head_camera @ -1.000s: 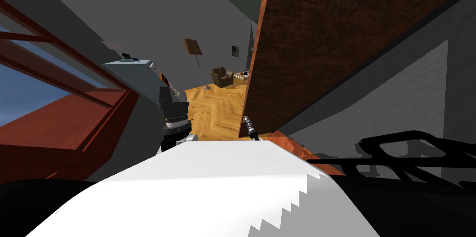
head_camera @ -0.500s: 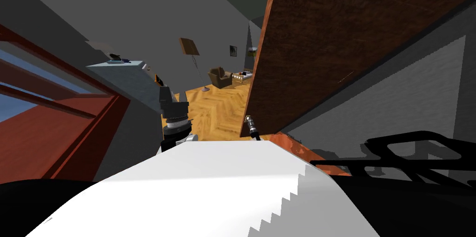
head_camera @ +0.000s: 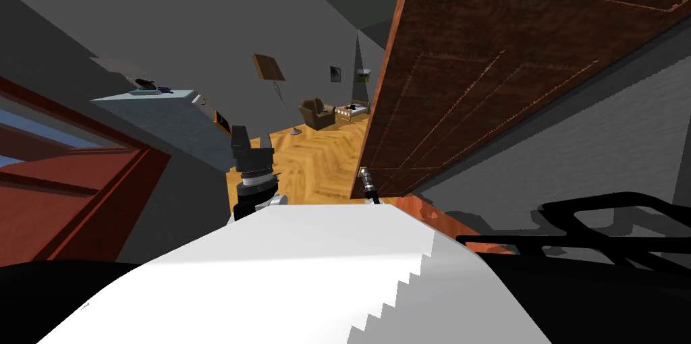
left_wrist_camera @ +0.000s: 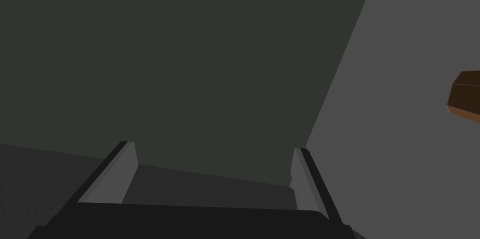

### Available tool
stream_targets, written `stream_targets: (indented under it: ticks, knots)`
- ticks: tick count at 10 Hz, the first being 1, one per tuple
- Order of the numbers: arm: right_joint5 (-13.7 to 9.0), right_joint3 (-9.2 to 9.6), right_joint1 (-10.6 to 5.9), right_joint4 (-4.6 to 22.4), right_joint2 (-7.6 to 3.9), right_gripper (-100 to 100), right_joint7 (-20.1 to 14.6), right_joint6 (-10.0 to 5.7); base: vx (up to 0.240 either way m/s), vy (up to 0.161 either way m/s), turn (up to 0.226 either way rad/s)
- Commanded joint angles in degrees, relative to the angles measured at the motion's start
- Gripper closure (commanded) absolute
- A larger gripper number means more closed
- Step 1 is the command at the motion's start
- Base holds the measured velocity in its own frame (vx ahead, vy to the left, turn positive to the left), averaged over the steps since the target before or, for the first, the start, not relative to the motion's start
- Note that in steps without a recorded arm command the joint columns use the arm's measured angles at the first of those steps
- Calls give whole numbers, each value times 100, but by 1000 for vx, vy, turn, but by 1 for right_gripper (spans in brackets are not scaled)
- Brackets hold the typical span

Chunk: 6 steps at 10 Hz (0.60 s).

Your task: Push the door open

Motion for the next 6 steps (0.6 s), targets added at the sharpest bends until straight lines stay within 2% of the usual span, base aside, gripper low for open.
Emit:
stream_targets:
  ticks: [1,3,4,6]
  knots:
    - [-46,-118,-46,2,11,100,32,-22,163,86,-53]
    - [-77,-199,-64,23,39,100,57,-18,149,92,-40]
    - [-65,-173,-28,-3,21,100,51,8,79,49,-36]
    - [-134,-329,-54,25,-14,100,98,-8,200,56,-49]
